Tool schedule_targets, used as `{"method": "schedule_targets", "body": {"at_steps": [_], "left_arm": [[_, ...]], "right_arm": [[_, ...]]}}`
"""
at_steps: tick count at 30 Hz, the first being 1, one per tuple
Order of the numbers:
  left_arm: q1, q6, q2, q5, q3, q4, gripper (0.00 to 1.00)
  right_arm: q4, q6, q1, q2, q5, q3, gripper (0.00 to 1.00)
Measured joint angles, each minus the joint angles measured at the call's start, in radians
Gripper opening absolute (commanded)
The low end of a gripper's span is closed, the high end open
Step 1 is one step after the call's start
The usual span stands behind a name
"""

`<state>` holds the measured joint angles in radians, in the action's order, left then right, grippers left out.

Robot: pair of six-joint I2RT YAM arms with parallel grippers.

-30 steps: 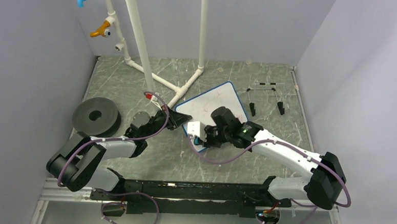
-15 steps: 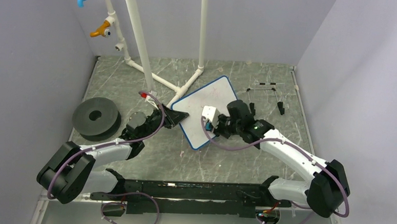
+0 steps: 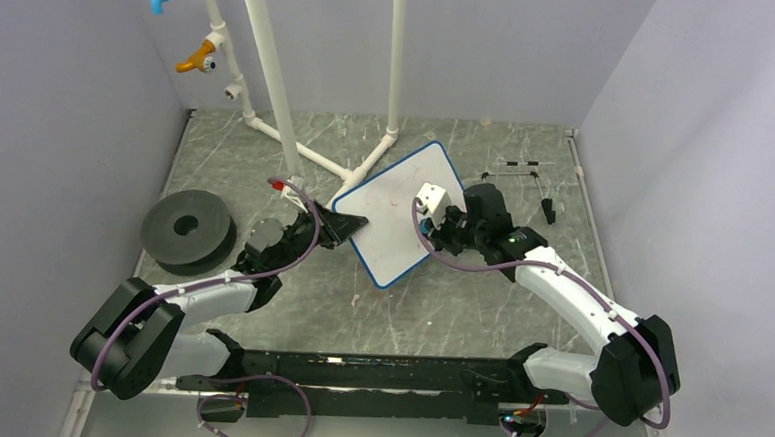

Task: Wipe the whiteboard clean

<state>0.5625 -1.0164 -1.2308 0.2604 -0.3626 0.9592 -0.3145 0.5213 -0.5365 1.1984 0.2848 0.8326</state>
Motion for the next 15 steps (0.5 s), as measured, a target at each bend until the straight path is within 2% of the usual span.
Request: {"method": "schedule_targets", "body": {"at_steps": [4, 11, 15], "left_arm": [[0.000, -0.002, 0.000, 0.000, 0.000, 0.001, 0.00], [0.000, 0.000, 0.008, 0.003, 0.013, 0.000, 0.00], [0.000, 0.010, 0.029, -0.004, 0.016, -0.007, 0.00]], "right_arm": [[0.001, 0.002, -0.010, -0.002, 0.008, -0.003, 0.00], [-0.069, 0.074, -0.200, -0.006, 0.121, -0.008, 0.00], [-0.064, 0.076, -0.200, -0.006, 0.118, -0.010, 0.00]]}}
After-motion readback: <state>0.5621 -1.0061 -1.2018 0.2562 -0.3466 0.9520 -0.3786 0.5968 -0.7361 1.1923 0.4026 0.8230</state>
